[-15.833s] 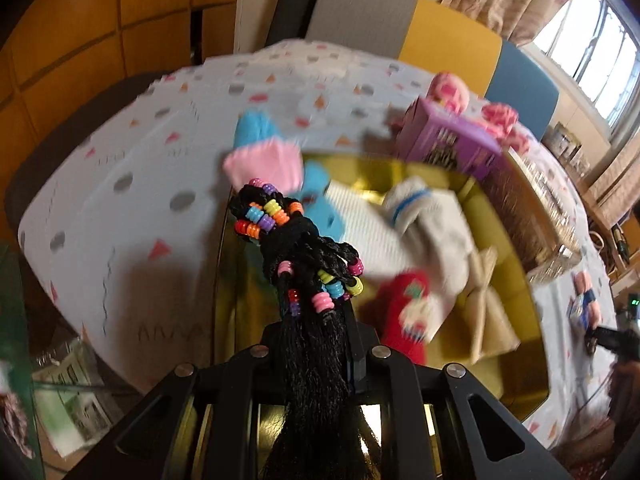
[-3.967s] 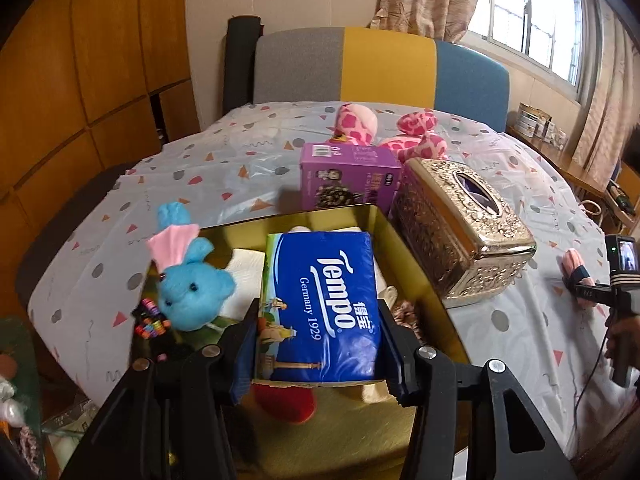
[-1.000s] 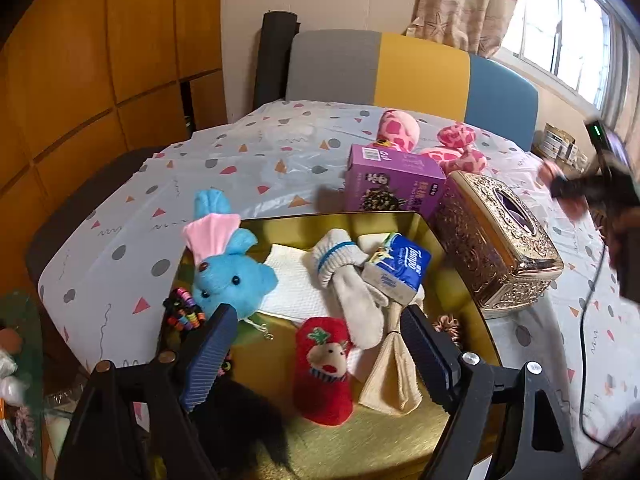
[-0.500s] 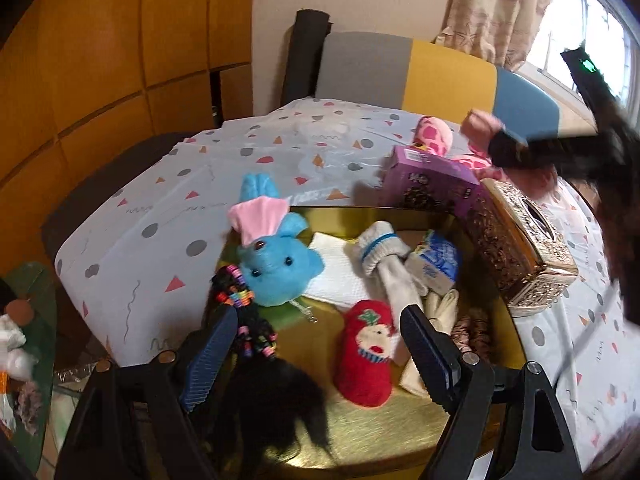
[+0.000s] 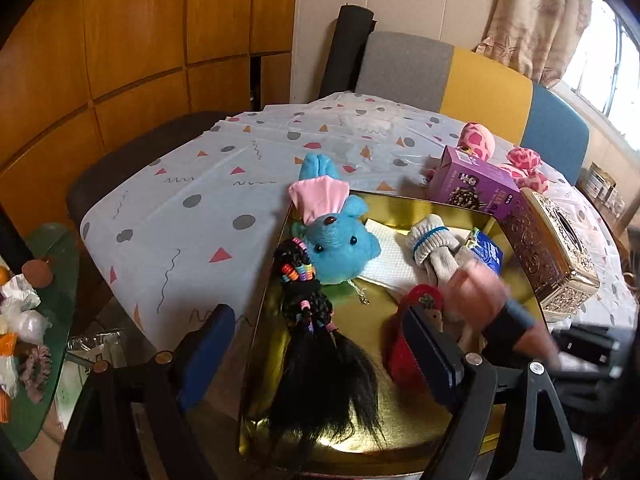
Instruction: Organize soft objects
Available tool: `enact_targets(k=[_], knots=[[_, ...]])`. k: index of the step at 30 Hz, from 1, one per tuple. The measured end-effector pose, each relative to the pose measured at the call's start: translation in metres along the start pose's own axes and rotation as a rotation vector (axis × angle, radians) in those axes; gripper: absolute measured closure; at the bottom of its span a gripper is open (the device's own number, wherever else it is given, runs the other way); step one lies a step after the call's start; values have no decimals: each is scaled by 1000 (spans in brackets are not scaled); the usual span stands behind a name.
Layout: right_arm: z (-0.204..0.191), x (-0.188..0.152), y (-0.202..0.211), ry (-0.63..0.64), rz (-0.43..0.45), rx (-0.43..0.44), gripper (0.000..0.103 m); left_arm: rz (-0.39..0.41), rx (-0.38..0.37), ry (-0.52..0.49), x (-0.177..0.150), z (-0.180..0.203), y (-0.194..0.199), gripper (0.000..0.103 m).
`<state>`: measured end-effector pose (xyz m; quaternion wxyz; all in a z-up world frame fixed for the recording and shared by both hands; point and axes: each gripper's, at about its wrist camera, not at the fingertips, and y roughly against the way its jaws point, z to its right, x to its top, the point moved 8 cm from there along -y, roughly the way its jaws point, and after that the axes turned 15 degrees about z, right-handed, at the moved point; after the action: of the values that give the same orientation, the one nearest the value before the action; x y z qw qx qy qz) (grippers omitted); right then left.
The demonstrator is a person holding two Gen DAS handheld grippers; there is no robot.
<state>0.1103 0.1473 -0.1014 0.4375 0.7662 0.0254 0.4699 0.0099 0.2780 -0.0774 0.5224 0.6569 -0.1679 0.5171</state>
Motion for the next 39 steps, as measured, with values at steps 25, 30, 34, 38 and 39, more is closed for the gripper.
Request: enact_targets(k=[25, 30, 34, 38, 39], knots=[[5, -20, 56, -43, 209, -176, 42, 67, -1, -48, -1, 21, 26, 0], [25, -14, 72, -86, 268, -341, 42, 100, -25, -59, -1, 35, 39, 0], [39, -15, 81, -114, 292, -414, 42, 114, -27, -62, -4, 44, 46, 0], [48, -18, 92, -131, 320, -452, 42, 126, -9, -78, -6, 51, 52, 0], [48, -18, 94, -132, 323, -455, 42, 130, -1, -87, -7, 52, 54, 0]])
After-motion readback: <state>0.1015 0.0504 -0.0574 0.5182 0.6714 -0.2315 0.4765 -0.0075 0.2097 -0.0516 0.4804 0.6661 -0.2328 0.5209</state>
